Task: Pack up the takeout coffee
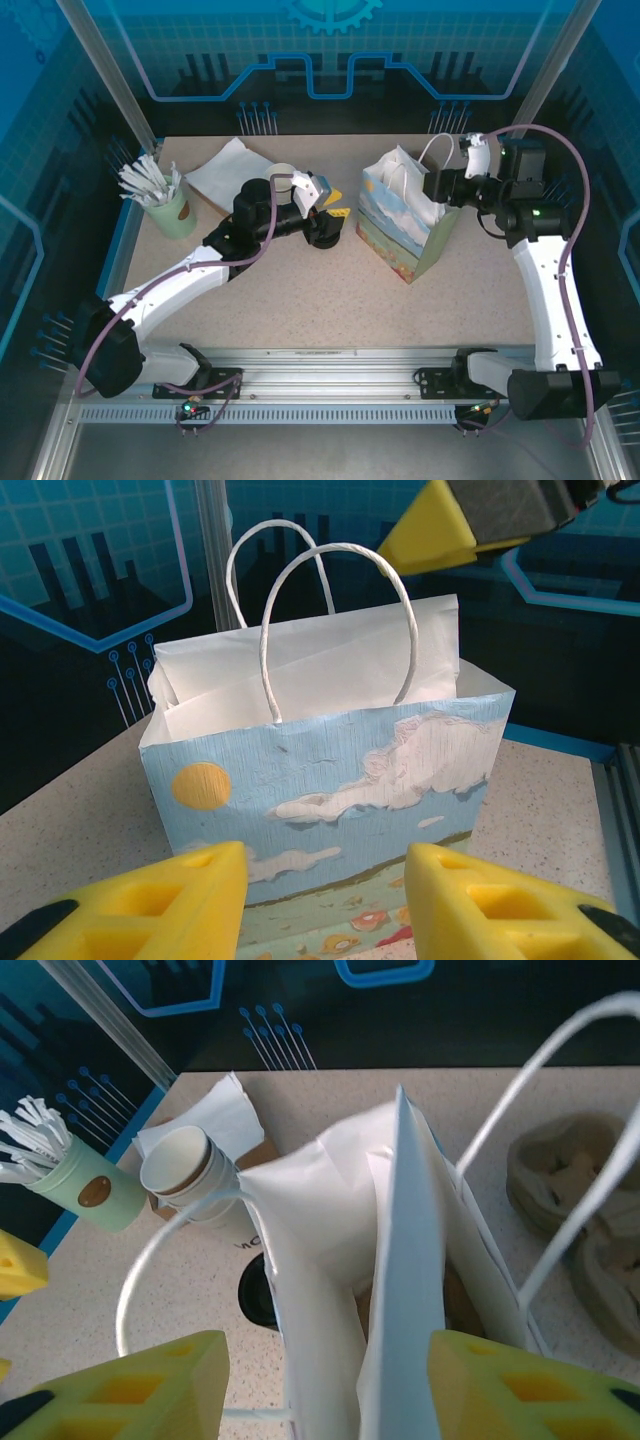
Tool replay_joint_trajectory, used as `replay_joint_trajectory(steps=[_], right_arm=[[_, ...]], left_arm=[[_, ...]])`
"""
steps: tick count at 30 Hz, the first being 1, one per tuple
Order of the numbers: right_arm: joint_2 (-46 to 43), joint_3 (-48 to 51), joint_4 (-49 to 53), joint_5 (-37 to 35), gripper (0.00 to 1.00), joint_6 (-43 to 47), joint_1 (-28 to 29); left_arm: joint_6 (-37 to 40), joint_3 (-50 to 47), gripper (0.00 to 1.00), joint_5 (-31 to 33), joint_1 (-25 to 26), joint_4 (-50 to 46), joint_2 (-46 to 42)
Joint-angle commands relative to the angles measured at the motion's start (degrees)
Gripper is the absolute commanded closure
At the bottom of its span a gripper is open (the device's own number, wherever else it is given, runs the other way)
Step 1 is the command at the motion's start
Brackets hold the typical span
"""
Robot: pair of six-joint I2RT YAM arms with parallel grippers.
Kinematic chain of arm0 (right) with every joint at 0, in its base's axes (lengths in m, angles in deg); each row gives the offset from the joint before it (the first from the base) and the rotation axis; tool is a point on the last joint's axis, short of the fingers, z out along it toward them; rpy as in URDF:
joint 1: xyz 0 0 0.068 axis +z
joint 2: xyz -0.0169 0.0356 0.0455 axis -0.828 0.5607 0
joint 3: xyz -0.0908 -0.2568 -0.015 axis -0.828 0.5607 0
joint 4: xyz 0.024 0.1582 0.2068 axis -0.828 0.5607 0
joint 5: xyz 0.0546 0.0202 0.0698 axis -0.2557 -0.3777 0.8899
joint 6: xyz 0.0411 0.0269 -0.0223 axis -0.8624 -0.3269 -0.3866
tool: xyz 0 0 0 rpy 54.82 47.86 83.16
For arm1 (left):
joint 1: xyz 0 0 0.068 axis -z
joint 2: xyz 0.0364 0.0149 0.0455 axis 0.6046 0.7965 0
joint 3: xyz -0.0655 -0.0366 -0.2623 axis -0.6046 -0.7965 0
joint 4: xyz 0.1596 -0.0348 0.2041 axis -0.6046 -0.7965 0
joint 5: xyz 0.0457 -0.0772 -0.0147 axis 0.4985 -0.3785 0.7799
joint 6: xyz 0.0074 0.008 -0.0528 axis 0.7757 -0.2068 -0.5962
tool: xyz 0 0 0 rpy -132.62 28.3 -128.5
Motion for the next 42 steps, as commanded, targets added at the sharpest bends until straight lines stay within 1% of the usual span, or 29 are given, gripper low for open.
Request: replay_joint_trajectory(steps=[1,5,8,12,17,22,24,32,36,39,42], right_arm=[[2.5,-3.1,0.7,-2.5,0.44,1.8,2.3],[7.7,-8.1,3.0,-6.4,0.45,3.9,4.0],[11.1,-10.8,4.8,-9.6,0.48,5.4,4.6],[14.0,-11.6,6.2,-10.4,0.56,6.5,5.1],[15.4,-10.1,6.3,-10.5,0.72,7.0,5.8],[16.3,-8.6,5.9,-10.0,0.85,7.1,6.3],[16.7,-7.9,5.9,-9.7,0.88,7.1,6.5],[19.0,-5.4,5.0,-9.1,0.91,7.0,7.5],[20.8,-5.9,5.4,-8.8,0.91,7.3,7.9],[20.6,-6.6,6.3,-9.5,0.86,7.5,7.9],[18.9,-7.8,7.2,-10.3,0.77,7.8,7.9]], left_arm=[[0.4,-0.1,0.53,0.0,0.3,0.1,-0.1],[0.3,-0.1,0.53,0.0,0.3,-0.2,-0.4],[0.4,-0.3,0.53,0.2,0.3,-0.5,-0.8],[0.9,-0.6,0.53,0.4,0.3,-0.5,-0.9],[0.7,-0.5,0.53,0.3,0.3,-0.4,-0.7],[0.5,-0.8,0.53,0.3,0.3,-0.3,-0.7],[0.5,-0.9,0.53,0.3,0.3,-0.2,-0.7],[-0.1,-1.1,0.53,0.2,0.3,0.2,-0.6],[-0.2,-1.1,0.53,0.1,0.4,0.2,-0.6],[-0.1,-1.5,0.53,0.2,0.3,0.1,-0.8],[0.1,-1.9,0.53,0.5,0.4,0.0,-1.3]])
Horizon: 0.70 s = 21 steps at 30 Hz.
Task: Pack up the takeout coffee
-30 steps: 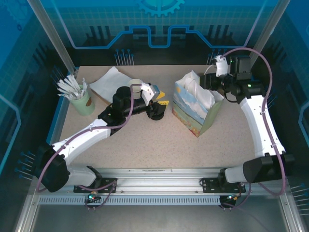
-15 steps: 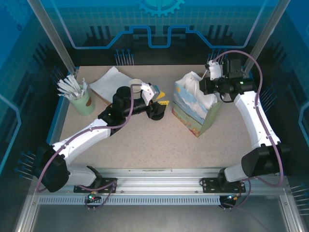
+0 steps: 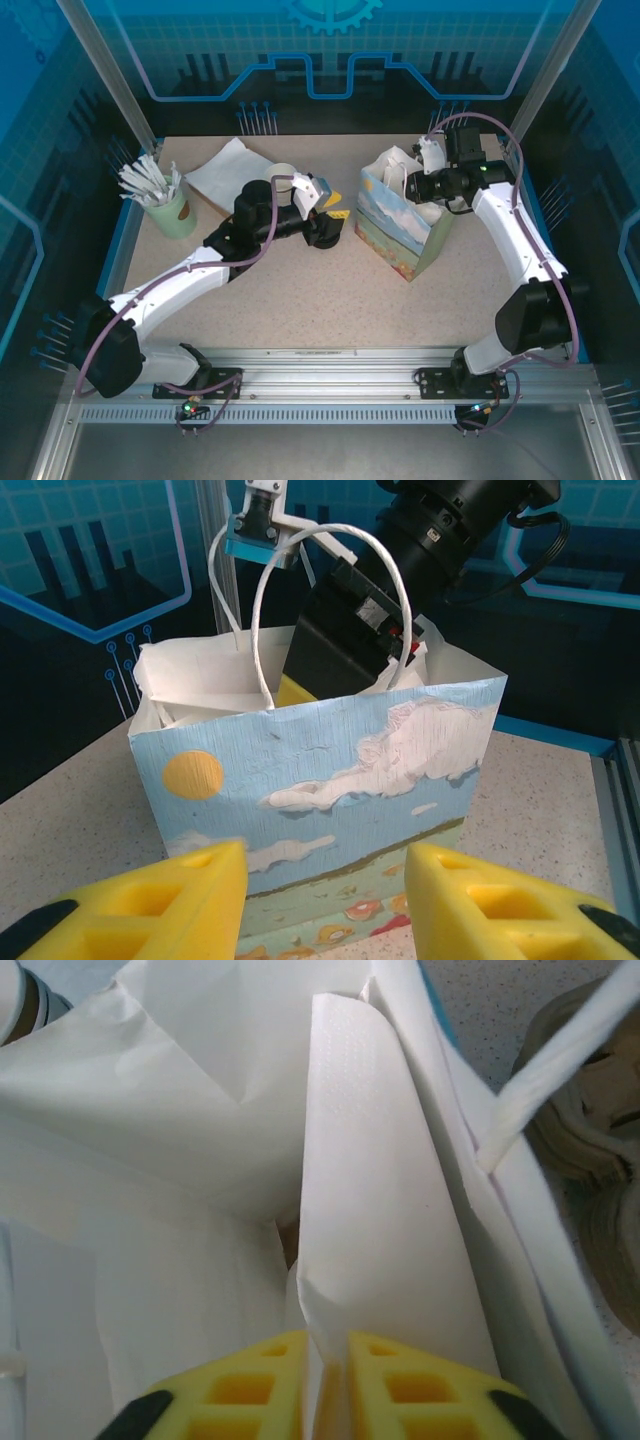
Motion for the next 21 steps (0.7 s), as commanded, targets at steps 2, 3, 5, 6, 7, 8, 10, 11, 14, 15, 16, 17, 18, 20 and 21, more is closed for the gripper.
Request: replay_joint_trajectory(steps=[2,3,5,6,7,8,10,11,14,15,16,17,18,20,21], right_arm=[[-3.4,-2.5,2.4,-1.2,0.70,0.8,0.7],[-4.3,-3.0,2.8,-1.6,0.67,0.8,0.7],[-6.0,-3.8,3.4,-2.3,0.62,1.0,0.6],[-6.9,-4.3,3.8,-2.7,0.59,1.1,0.6],[-7.8,-4.8,4.1,-3.2,0.57,1.2,0.5],[-8.6,-5.1,4.3,-3.7,0.55,1.2,0.4],[-10.5,-6.1,4.6,-4.4,0.52,1.3,0.2],[-11.4,-6.3,4.6,-4.7,0.50,1.2,0.0],[-14.3,-6.3,4.1,-6.0,0.46,1.1,-0.6],[-15.2,-6.1,3.8,-6.8,0.44,0.9,-1.0],[-16.0,-5.7,3.7,-7.7,0.43,0.7,-1.3],[-16.6,-5.0,3.6,-8.5,0.42,0.4,-1.8],[-17.5,-3.8,3.4,-8.9,0.40,-0.2,-2.6],[-19.2,-0.8,2.8,-8.0,0.36,-1.6,-5.3],[-20.0,1.3,2.1,-6.4,0.35,-2.4,-7.2]], left_arm=[[0.2,-1.2,0.53,0.7,0.3,0.0,-1.5],[0.1,-1.4,0.53,1.0,0.3,0.1,-1.5],[-0.2,-1.8,0.53,1.7,0.3,0.2,-1.8],[-0.5,-1.9,0.52,2.2,0.3,0.2,-1.9],[-0.9,-2.1,0.52,2.8,0.3,0.3,-2.0],[-1.2,-2.3,0.51,3.5,0.3,0.2,-2.3],[-2.3,-2.9,0.49,5.8,0.4,0.0,-2.9],[-2.7,-3.1,0.48,7.0,0.3,-0.1,-3.2],[-5.1,-4.4,0.46,12.4,0.4,-0.2,-4.7],[-5.9,-4.9,0.45,14.0,0.4,-0.3,-5.2],[-6.5,-5.3,0.45,15.9,0.3,-0.7,-5.7],[-7.3,-5.4,0.44,17.3,0.2,-1.3,-6.3],[-8.5,-5.4,0.44,18.7,0.2,-2.2,-6.8],[-10.8,-5.4,0.43,19.5,0.1,-3.7,-7.8],[-11.9,-5.5,0.41,19.1,0.1,-4.2,-8.2]])
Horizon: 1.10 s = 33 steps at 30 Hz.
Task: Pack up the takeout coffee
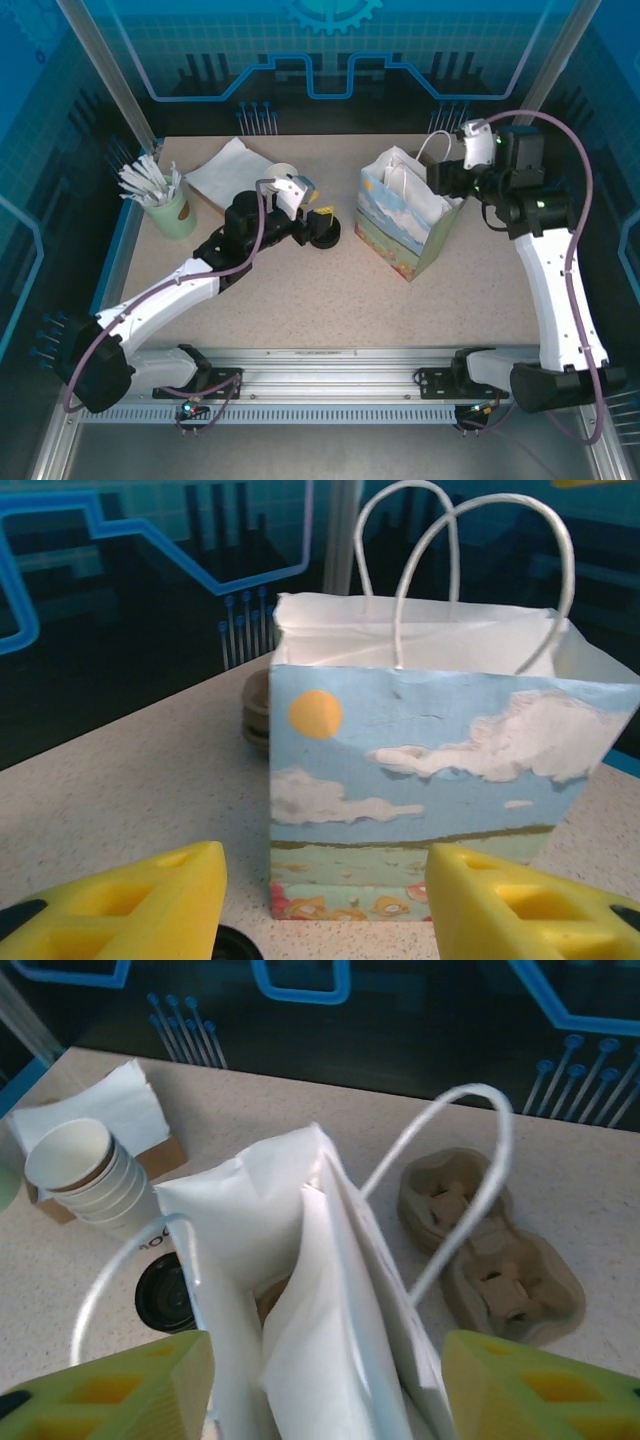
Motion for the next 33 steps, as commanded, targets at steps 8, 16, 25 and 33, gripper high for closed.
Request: replay_joint_trajectory(steps=[8,16,25,33], right_arm=[[-2.7,16.1,-7.5,17.1,0.22,-10.6,-12.7],[-2.2,20.4,-12.6,24.0,0.21,-14.2,-13.5],[-2.9,23.8,-17.2,27.1,0.22,-18.4,-11.9],[-3.0,24.3,-18.4,25.8,0.22,-20.0,-8.7]], left_arm=[[-11.7,0.0,0.39,-0.1,0.1,-3.7,-3.1],[-12.4,0.1,0.39,0.2,0.1,-4.6,-3.6],[-12.8,0.2,0.39,0.4,0.1,-4.8,-3.1],[-13.1,0.3,0.39,0.2,0.1,-4.9,-2.7]])
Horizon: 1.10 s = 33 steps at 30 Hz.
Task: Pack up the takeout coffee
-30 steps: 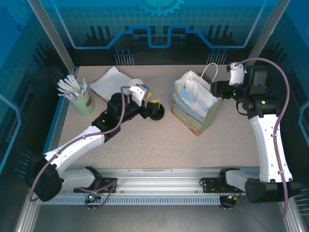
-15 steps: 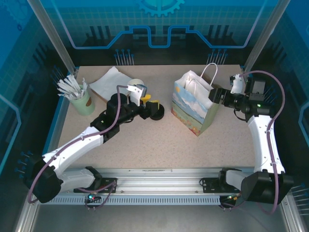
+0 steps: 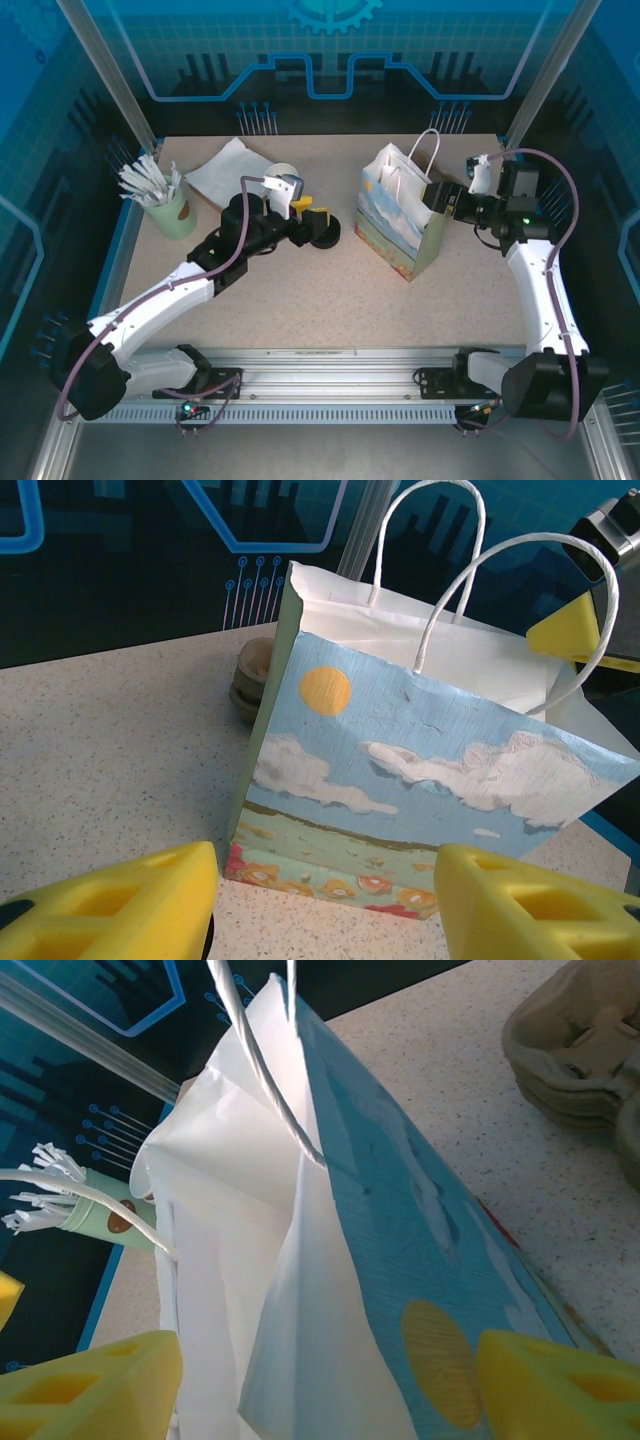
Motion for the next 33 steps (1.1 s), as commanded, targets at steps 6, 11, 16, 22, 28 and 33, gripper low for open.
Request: replay_joint_trajectory(steps=[6,11,16,22,28,33], right_arm=[[-0.5,0.4,-1.5,-0.8,0.22,-1.4,1.6],[-0.2,0.5,-2.3,-0.2,0.23,-2.4,2.5],[-0.5,1.7,-3.6,0.1,0.23,-3.8,3.9],[-0.2,3.0,-6.4,0.4,0.23,-6.5,6.1],[0.3,3.0,-9.0,0.1,0.23,-9.2,9.1],[0.4,2.9,-9.3,-1.0,0.23,-10.0,11.4]], left_arm=[[-0.9,0.7,0.39,-0.9,0.1,-0.8,-0.1],[-1.0,1.3,0.40,-1.4,0.1,-1.7,0.2],[-1.1,1.5,0.39,-1.5,0.1,-1.7,0.6],[-1.5,2.0,0.39,-2.1,0.2,-1.9,1.1],[-1.7,2.1,0.39,-2.3,0.1,-2.1,1.3],[-2.0,2.6,0.39,-2.9,0.1,-2.6,1.9]])
